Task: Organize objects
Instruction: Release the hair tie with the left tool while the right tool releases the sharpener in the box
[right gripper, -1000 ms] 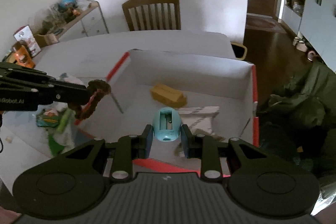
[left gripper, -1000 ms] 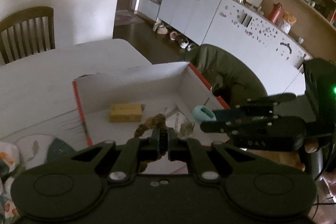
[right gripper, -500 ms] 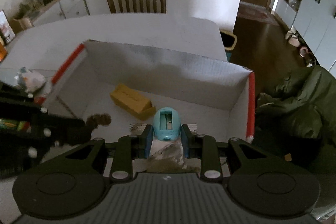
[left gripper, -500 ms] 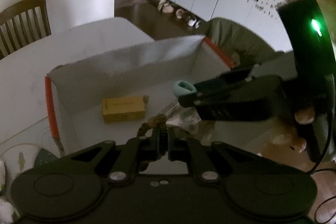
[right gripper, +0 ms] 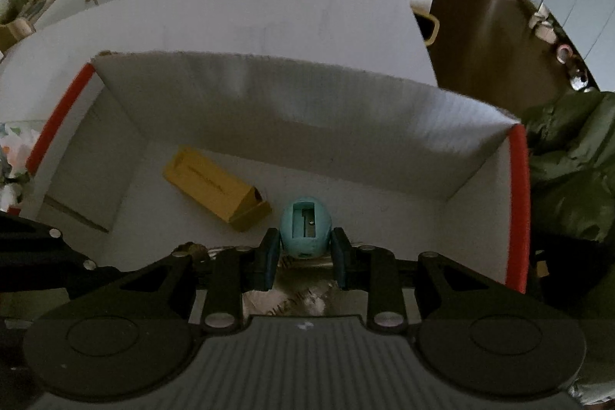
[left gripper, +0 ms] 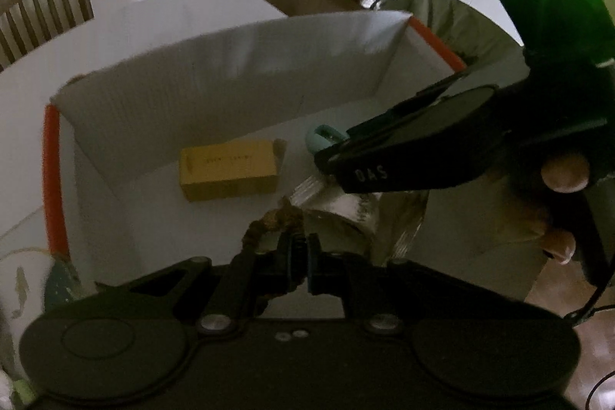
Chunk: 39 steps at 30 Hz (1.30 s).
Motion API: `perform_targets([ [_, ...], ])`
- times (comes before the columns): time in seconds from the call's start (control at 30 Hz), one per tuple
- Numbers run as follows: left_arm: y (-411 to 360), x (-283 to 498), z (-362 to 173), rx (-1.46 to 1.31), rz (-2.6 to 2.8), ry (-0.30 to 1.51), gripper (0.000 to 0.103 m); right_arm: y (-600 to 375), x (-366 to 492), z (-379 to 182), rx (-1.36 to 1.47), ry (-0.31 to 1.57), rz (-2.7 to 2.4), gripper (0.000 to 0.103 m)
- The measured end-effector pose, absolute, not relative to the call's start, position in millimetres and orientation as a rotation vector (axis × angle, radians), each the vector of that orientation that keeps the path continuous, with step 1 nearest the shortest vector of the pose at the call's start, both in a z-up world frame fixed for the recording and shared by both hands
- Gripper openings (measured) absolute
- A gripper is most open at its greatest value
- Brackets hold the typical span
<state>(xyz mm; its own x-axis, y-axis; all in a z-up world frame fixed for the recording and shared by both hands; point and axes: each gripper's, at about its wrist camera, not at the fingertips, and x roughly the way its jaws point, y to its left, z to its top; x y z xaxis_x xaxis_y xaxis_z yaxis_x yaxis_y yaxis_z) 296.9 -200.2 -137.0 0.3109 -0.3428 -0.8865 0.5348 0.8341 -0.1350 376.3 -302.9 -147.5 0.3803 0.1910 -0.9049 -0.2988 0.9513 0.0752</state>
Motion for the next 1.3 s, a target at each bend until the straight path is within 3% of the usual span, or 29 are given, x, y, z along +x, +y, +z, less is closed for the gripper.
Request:
perform_targets([
  [0.33,-206.4,303.6,-149.4,0.197,-0.586,1.202,0.007,-295.5,385.8,-160.4,-0.136,1.189,0.307,0.028],
  [0.63,-214.4,307.1,-152.7,0.234,-0.567,1.259,0.02,-301.6,383.5,-161.0,-0.09,1.188,0.315,0.028],
  [0.8,-214.8,304.0,-146.6,0.232,-0.579,1.237,0.035,-307.2,374.7,-151.1,-0.075,1.168,0.345,0.028],
  [1.3,-192.4,271.0,-102.0,0.147,-0.589,1.066,0.044,-330.5,325.0,-97.9,0.009,1.042,0.413,0.028],
])
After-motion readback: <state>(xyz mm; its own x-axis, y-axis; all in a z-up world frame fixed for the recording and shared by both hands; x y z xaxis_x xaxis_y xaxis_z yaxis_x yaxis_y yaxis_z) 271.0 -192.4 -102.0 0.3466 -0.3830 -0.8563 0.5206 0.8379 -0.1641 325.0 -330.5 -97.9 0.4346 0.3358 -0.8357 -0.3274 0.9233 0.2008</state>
